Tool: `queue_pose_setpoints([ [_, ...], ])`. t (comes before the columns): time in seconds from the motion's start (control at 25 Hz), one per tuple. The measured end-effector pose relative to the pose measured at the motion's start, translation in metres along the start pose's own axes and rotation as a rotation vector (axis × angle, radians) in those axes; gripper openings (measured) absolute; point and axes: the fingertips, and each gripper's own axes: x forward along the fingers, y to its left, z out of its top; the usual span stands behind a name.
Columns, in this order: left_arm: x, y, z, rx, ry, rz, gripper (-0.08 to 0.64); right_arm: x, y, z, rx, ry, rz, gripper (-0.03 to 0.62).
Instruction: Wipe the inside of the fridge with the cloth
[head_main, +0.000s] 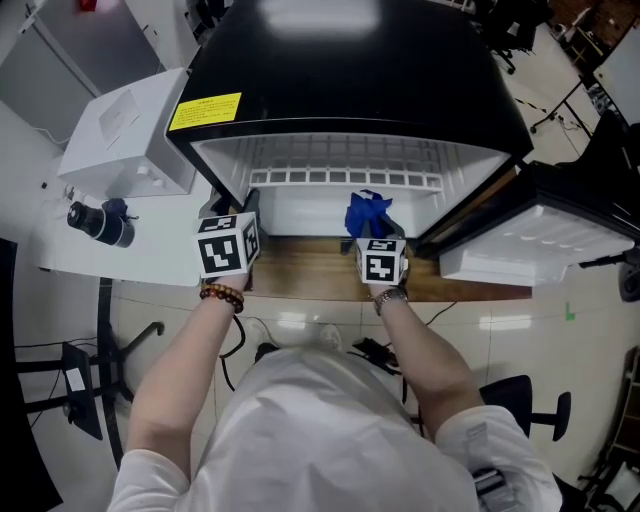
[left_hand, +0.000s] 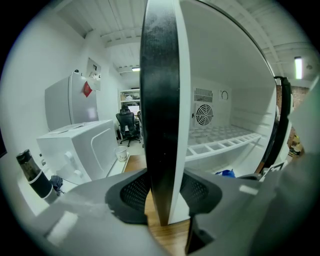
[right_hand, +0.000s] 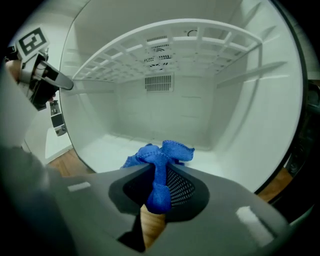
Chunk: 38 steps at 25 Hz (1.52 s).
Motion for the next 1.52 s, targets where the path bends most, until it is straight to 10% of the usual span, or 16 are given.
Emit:
queue_pose_setpoints([
  [0.6,-0.002,0.000,-0.002,0.003,0.025,0.017,0.166,-0.013,-0.068,-0.010,0.079,0.023,-0.141,0.066],
  [0.96,-0.038,-0.017,-0.036,0.017,0.081,-0.023,0.167,-0.034,-0.055,0.011,0.110,-0.082,-0.037,0.066],
  [1.52,-0.030,-0.189,-0.040,-0.317,0.222,-0.801,0.289,-0.126,0.023,0.059,-0.001,-0.240,0.367,0.066],
])
